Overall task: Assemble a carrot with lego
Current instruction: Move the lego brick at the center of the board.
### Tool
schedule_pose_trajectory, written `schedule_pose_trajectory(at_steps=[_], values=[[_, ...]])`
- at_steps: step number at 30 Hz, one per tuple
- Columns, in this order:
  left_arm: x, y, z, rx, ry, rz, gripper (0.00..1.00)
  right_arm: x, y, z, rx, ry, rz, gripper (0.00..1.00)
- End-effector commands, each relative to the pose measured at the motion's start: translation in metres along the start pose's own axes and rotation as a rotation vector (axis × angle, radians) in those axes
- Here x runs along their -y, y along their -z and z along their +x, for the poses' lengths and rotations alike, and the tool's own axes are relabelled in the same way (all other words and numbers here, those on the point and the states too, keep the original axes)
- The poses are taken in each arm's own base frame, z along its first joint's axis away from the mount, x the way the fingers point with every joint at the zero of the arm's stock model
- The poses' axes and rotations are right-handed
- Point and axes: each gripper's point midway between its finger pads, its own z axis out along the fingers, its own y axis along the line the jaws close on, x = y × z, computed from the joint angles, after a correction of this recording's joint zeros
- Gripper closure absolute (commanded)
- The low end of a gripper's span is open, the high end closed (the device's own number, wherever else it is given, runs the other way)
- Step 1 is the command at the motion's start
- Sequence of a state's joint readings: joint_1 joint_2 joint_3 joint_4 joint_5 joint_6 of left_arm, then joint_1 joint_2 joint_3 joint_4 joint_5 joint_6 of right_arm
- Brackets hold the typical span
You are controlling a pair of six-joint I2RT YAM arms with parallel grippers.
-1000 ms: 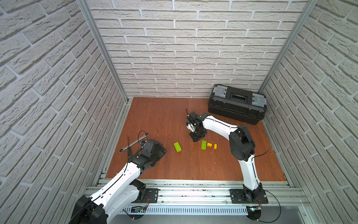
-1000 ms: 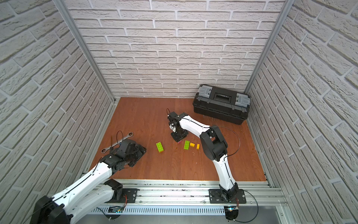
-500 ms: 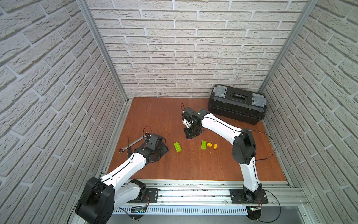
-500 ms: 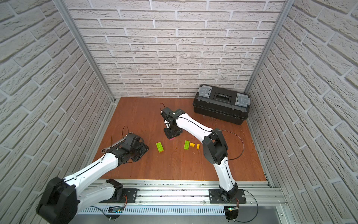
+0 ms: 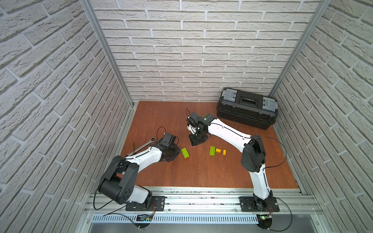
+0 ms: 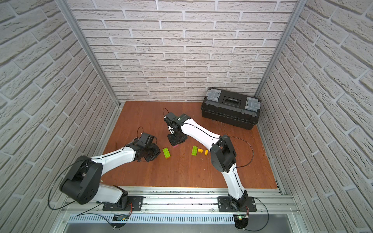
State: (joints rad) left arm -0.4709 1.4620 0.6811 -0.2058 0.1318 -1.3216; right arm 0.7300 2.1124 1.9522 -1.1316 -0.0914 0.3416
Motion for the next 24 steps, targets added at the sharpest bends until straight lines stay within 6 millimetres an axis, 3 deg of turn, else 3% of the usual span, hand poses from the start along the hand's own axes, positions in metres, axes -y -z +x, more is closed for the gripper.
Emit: schedule_pose_trajectory(at_steps=[1, 11, 18, 24], values=[[0.028, -0.009, 0.006, -0.022, 0.016, 0.089, 0.75, 0.001, 0.016, 0.004, 0.023, -0.003, 0.003, 0.83], [0.048, -0.037, 0.046, -0.08, 0.041, 0.13, 0.78, 0.005, 0.016, 0.014, 0.01, -0.02, 0.008, 0.84], [0.049, -0.044, 0.074, -0.076, 0.064, 0.147, 0.78, 0.01, 0.013, 0.027, -0.004, -0.083, 0.008, 0.84], [0.072, -0.042, 0.094, -0.061, 0.092, 0.238, 0.78, 0.014, 0.002, 0.038, -0.039, -0.134, 0.02, 0.84]])
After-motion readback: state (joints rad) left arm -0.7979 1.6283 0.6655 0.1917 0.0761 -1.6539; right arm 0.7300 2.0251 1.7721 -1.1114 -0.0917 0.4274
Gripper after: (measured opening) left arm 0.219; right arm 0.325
